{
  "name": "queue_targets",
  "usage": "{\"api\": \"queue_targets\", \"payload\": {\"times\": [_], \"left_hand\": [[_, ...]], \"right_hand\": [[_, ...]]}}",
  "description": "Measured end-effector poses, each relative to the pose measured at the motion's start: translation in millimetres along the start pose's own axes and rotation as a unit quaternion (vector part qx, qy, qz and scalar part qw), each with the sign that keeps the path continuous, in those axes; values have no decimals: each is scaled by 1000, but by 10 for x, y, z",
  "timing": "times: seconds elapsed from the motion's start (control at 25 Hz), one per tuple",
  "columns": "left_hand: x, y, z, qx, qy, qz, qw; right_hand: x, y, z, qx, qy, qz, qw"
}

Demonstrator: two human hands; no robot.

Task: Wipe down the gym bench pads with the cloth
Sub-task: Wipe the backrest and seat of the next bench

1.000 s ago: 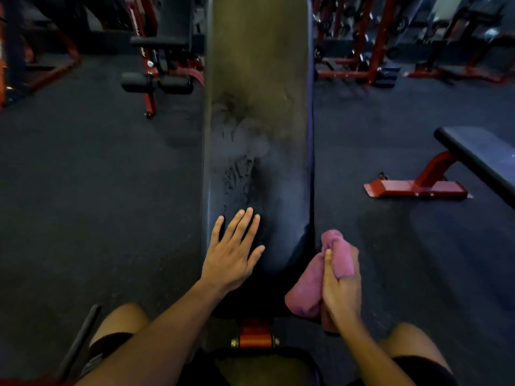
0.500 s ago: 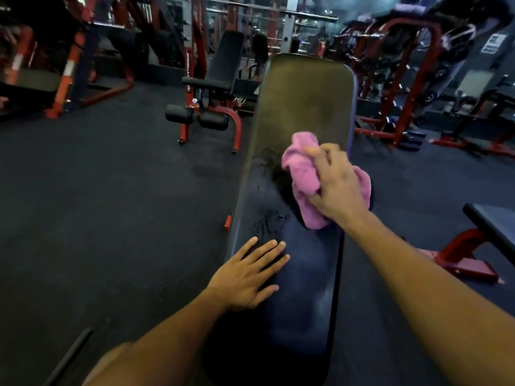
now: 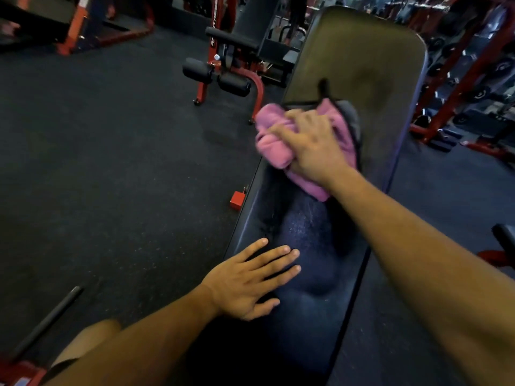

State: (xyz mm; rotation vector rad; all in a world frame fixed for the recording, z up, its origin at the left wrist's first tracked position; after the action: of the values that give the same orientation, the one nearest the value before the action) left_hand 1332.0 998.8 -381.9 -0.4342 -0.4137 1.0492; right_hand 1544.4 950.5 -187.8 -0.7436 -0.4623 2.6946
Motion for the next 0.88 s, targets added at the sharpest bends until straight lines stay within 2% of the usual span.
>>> {"api": "queue_targets", "payload": {"times": [0.08, 0.12, 0.24, 0.32, 0.4, 0.44, 0.52, 0.6, 0.68, 0.8, 0.88], "left_hand": [[-8, -10, -15, 4, 7, 8, 1000], [-9, -7, -15, 2, 10, 10, 1000], [3, 10, -37, -7, 10, 10, 1000], [-25, 15, -37, -6, 13, 7, 1000], [-27, 22, -13, 6, 4, 5, 1000], [-17, 7, 5, 12, -3, 4, 1000], [-26, -4, 39, 12, -10, 5, 1000], [-34, 7, 31, 14, -11, 9, 1000], [-22, 11, 11, 13, -6, 11, 1000], [-17, 5, -10, 7, -3, 11, 1000], [-27, 8, 5, 9, -5, 14, 1000]], "right_hand": [[-182, 352, 111, -7, -3, -60, 998], [-110, 589, 124, -15, -12, -55, 998], [492, 973, -12, -33, -52, 12, 998], [797, 822, -137, -26, -68, 55, 996], [868, 453, -146, -12, -37, 106, 994], [772, 293, -91, -8, -21, 101, 995], [391, 167, 40, -18, 8, 25, 1000], [107, 430, 110, -24, 3, -69, 997], [177, 851, 114, -36, -12, -89, 995], [392, 1163, 85, 14, -51, -15, 998], [288, 929, 183, 38, -47, 54, 997]]}}
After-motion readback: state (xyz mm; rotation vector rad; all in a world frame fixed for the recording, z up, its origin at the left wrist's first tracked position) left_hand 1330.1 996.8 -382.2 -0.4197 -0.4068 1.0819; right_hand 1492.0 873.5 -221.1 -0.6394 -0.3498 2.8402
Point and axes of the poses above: each hand's wrist, its own y-axis away from the middle knuckle, its own z-axis out of the back of the hand, x = y × z, the point moved 3 cm from there along -y, towards the middle knuckle, and after that the axes turned 5 degrees about z, right-handed, at the moved point
